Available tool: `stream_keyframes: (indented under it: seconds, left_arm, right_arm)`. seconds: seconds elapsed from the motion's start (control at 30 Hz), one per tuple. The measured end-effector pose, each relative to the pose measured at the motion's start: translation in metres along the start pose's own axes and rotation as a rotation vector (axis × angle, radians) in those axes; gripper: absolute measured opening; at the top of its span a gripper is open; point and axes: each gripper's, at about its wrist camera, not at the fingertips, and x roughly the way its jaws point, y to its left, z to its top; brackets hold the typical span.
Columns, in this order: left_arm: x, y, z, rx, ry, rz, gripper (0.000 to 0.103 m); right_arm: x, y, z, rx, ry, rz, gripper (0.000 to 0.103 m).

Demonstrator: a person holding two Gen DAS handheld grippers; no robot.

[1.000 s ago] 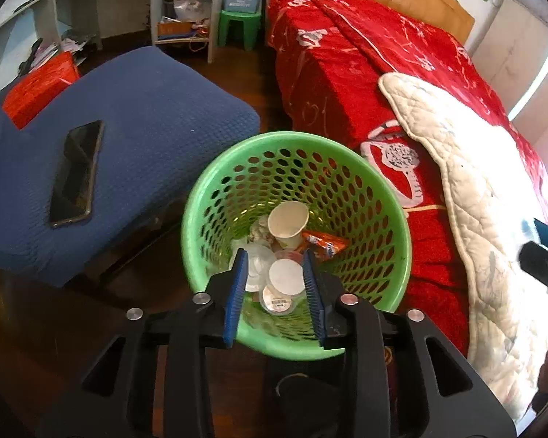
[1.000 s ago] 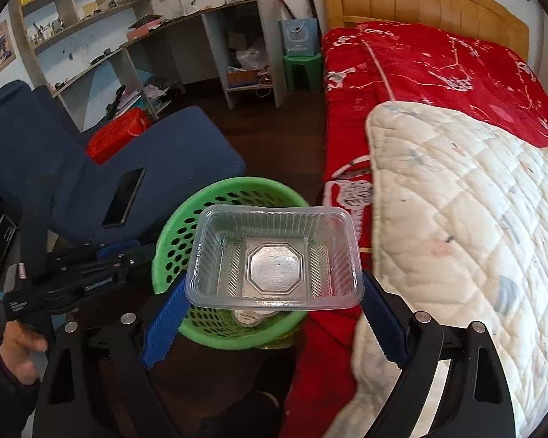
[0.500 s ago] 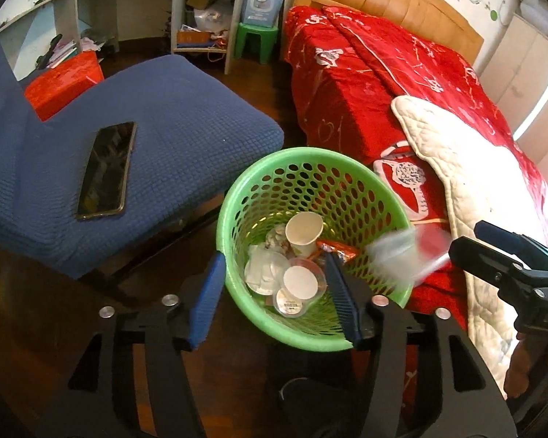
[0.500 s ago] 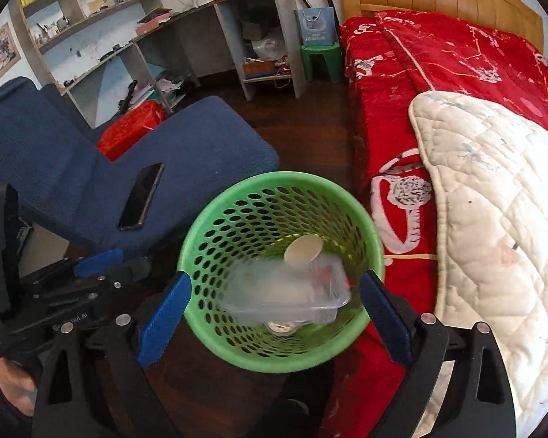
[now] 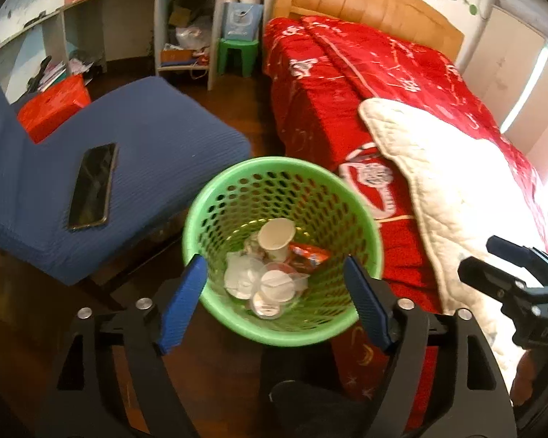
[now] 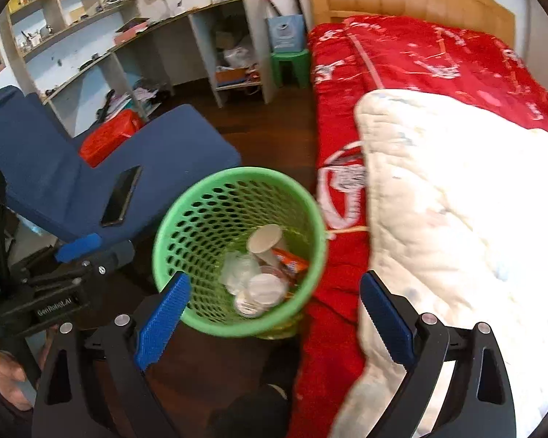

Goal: Collect trash

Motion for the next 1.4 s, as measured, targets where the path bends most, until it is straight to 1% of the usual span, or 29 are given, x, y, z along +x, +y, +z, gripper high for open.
stream_keyframes:
  seconds: [0.13, 0.23, 0.4, 0.5, 0.67, 0.8, 0.97, 1.13, 1.3, 1.4]
  left_arm:
    - [-0.010, -0.028, -0.004, 0.038, -0.013, -0.020, 0.081]
    - [-0.018, -0.051, -0.007, 0.078, -0.031, -0.023, 0.084]
    - [-0.037, -0.084, -0.013, 0.132, -0.062, -0.032, 0.087]
    - [-0.054, -0.104, -0.018, 0.162, -0.097, -0.037, 0.091]
    - [-0.073, -0.132, -0.030, 0.217, -0.124, -0.058, 0.093]
    - [-0.087, -0.152, -0.043, 0.235, -0.139, -0.079, 0.097]
    - [-0.098, -0.172, -0.058, 0.272, -0.145, -0.095, 0.097]
    - [-0.108, -0.189, -0.070, 0.305, -0.159, -0.098, 0.097]
    - [-0.114, -0.195, -0.080, 0.321, -0.161, -0.111, 0.097]
    - [-0.118, -0.198, -0.085, 0.328, -0.168, -0.109, 0.097]
  right_arm:
    - [-0.026, -0.013, -0.018, -0.016, -0.012, -0.102, 0.092]
    - [-0.044, -0.025, -0.032, -0.022, -0.023, -0.159, 0.092]
    - [-0.073, -0.046, -0.058, 0.013, -0.039, -0.224, 0.092]
    - [-0.092, -0.061, -0.075, 0.067, -0.049, -0.238, 0.093]
    - [-0.126, -0.082, -0.104, 0.165, -0.076, -0.256, 0.093]
    - [-0.154, -0.092, -0.126, 0.197, -0.109, -0.299, 0.093]
    - [-0.182, -0.101, -0.151, 0.239, -0.141, -0.320, 0.093]
    - [-0.205, -0.107, -0.170, 0.264, -0.173, -0.332, 0.094]
    - [-0.226, -0.112, -0.186, 0.305, -0.213, -0.340, 0.094]
    - [-0.233, -0.115, -0.191, 0.323, -0.225, -0.344, 0.094]
